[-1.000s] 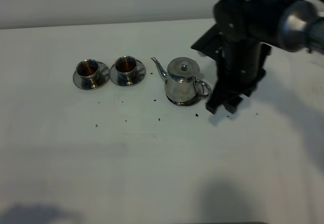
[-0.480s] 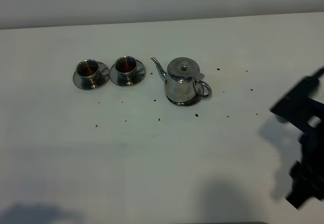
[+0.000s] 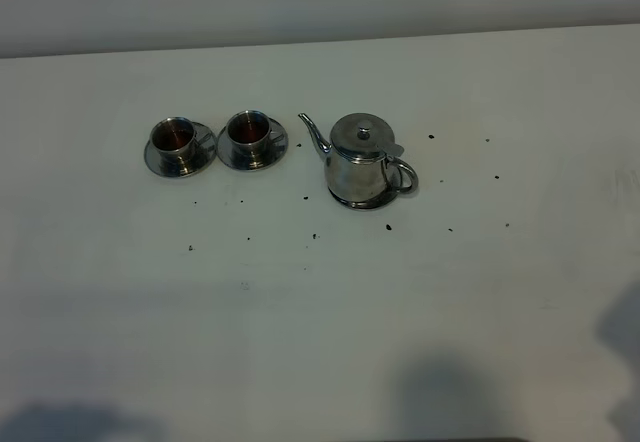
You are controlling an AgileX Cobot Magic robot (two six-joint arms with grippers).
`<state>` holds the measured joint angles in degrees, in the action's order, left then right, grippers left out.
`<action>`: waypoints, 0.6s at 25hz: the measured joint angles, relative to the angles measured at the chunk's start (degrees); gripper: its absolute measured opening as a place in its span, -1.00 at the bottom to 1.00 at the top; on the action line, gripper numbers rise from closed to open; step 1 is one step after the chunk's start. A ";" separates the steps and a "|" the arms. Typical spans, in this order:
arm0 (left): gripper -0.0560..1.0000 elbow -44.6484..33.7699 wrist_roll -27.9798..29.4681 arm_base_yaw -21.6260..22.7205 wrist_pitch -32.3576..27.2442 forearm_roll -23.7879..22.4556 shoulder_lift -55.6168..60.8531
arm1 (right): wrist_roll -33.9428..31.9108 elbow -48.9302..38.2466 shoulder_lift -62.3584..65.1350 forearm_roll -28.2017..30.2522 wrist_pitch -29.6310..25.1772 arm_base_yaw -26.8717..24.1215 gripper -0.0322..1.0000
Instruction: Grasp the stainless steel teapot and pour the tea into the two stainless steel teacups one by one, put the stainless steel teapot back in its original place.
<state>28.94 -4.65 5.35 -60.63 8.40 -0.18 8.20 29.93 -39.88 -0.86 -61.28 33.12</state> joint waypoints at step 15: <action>-0.16 0.00 0.00 0.00 0.00 0.00 0.00 | -4.36 -1.36 8.62 0.86 -0.13 -1.67 -0.03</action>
<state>28.94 -4.65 5.35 -60.63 8.40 -0.18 3.84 28.57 -31.27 0.00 -61.42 31.44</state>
